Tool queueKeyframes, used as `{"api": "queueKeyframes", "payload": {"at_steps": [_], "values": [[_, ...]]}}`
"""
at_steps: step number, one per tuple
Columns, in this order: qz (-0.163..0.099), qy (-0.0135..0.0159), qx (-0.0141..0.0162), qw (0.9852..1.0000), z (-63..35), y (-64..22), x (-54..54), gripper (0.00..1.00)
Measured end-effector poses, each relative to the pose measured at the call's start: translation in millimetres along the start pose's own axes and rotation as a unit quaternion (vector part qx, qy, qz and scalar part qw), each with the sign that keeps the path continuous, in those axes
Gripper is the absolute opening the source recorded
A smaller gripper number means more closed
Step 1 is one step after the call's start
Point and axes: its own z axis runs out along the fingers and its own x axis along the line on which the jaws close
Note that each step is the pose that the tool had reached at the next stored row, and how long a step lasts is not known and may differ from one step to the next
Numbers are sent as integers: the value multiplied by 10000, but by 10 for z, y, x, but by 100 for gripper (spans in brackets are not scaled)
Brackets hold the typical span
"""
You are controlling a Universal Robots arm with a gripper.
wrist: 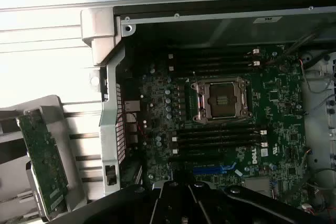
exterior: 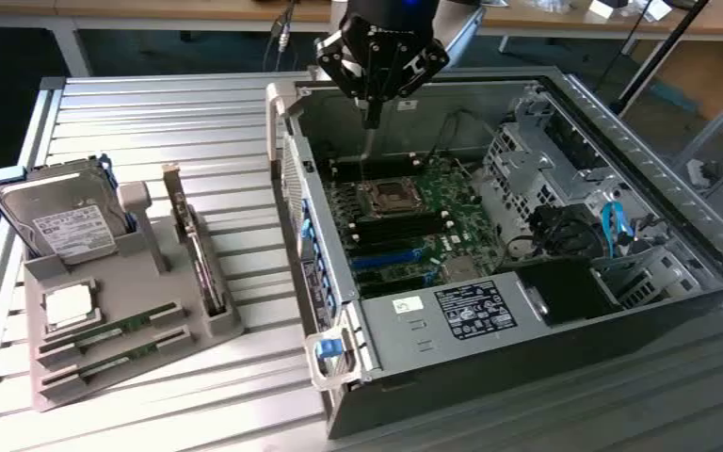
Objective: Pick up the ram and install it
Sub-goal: 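Reach for the ram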
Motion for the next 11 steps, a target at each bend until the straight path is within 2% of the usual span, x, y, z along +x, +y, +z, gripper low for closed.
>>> {"api": "queueKeyframes", "payload": {"at_steps": [11], "values": [[0,0,0,10000,0,0,0,11]]}}
